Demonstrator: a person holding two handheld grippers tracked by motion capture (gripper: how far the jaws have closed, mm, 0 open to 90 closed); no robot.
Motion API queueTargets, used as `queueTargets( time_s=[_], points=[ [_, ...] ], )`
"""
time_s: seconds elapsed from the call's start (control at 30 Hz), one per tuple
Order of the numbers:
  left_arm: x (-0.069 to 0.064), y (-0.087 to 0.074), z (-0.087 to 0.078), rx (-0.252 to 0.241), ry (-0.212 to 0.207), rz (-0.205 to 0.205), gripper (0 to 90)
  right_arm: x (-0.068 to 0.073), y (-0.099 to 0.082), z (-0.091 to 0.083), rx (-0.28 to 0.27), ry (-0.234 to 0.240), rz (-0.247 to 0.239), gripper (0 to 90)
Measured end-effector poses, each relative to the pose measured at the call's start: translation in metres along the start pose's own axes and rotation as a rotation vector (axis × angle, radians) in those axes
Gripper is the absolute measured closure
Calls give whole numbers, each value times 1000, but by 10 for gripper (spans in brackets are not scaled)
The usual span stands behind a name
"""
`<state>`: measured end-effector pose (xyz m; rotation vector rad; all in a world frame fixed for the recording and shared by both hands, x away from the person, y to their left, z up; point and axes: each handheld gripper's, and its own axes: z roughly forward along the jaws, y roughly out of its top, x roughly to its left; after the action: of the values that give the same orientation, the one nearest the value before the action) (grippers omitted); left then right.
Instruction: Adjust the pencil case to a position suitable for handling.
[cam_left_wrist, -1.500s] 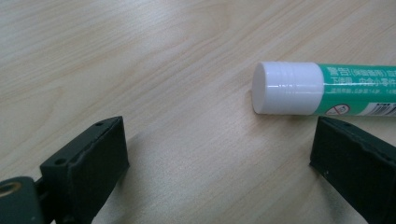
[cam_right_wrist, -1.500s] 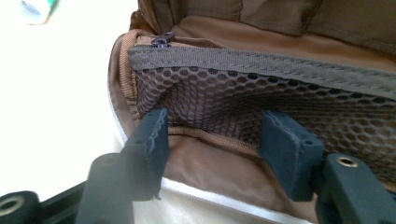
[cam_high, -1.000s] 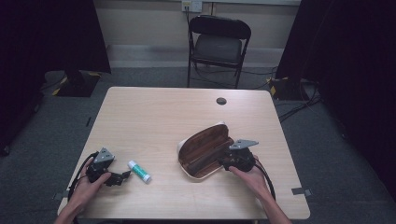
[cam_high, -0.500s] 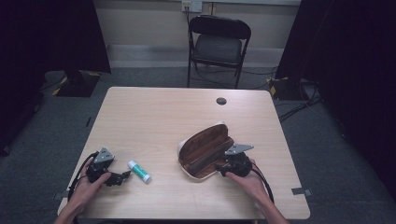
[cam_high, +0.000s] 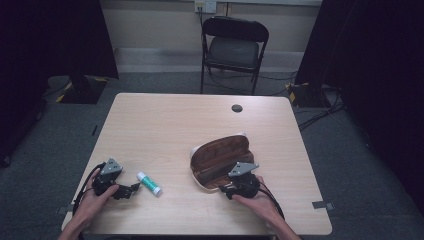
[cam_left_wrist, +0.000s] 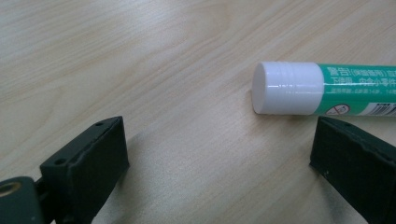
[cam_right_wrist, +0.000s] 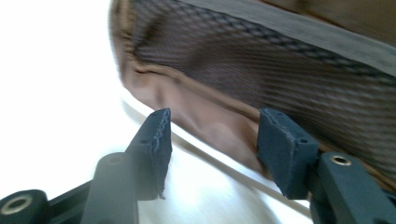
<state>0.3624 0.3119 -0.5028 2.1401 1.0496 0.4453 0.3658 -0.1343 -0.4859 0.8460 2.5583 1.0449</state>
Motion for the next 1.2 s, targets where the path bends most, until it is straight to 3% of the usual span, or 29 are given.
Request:
queueTargets(
  time_s=[0.1, 0.23, 0.37, 0.53, 0.8, 0.93, 1.03, 1.2],
  points=[
    [0, 0, 0, 0, 0, 0, 35, 6, 4, 1, 0, 25, -16, 445],
    [0, 0, 0, 0, 0, -1, 35, 2, 7, 0, -20, 62, -15, 437],
    [0, 0, 0, -2, -5, -6, 34, -8, 9, -1, -51, 85, -7, 329],
    [0, 0, 0, -3, -4, -4, 30, -13, 5, 8, -30, 118, -8, 277],
    [0, 0, 0, -1, -1, 0, 28, -4, 4, 9, -16, 135, 10, 280],
    [0, 0, 1, 1, -2, 5, 23, 2, 5, 10, -15, 161, -7, 282],
    [0, 1, 1, 2, -2, 7, 20, 8, 6, 11, -14, 146, 9, 278],
    [0, 0, 1, 2, -3, 6, 20, 20, 9, 13, -9, 171, -17, 277]
  ],
)
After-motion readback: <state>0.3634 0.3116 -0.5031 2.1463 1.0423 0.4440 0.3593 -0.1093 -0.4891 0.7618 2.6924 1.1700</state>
